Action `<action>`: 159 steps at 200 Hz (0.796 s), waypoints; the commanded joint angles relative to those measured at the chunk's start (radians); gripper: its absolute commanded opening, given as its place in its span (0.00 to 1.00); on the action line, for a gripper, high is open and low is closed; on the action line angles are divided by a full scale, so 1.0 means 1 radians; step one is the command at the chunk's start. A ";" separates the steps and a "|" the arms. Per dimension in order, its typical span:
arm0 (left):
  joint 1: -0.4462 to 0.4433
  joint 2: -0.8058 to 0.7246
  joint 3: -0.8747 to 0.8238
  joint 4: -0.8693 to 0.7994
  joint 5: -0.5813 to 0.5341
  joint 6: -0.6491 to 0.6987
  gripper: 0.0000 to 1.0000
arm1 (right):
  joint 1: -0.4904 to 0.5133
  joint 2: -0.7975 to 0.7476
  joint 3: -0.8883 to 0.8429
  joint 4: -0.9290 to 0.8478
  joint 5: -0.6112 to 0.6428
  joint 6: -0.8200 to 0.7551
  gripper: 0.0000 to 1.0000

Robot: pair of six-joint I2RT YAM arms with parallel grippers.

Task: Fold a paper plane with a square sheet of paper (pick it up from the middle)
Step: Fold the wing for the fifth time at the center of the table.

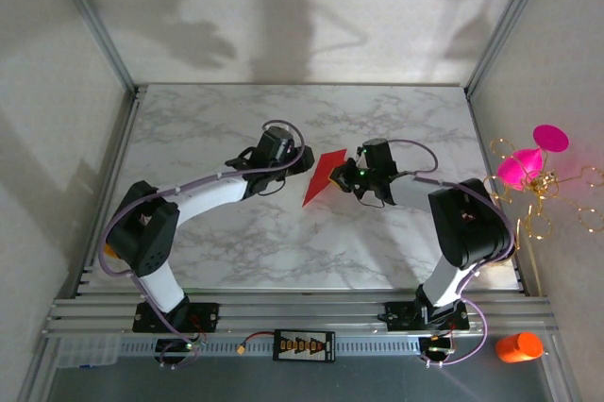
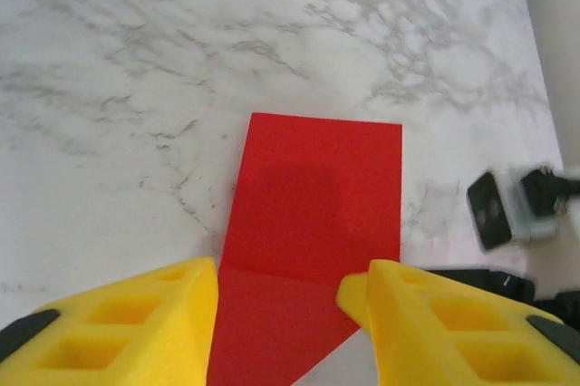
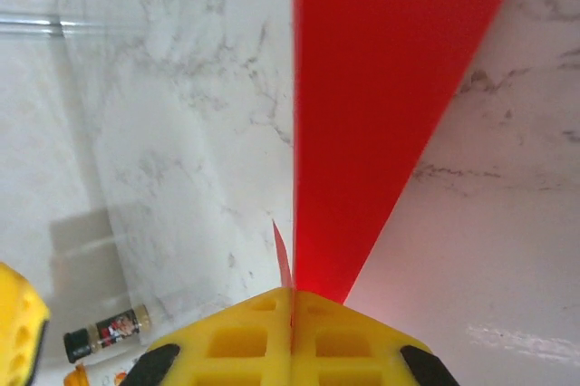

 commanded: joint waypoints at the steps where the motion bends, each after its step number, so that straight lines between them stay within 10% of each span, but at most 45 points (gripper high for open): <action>1: -0.026 0.016 -0.090 0.184 0.014 0.202 0.58 | -0.020 -0.025 -0.018 -0.025 0.035 0.045 0.00; 159: -0.108 0.209 -0.178 0.474 0.057 0.912 0.64 | -0.040 0.072 0.112 -0.202 0.027 0.180 0.00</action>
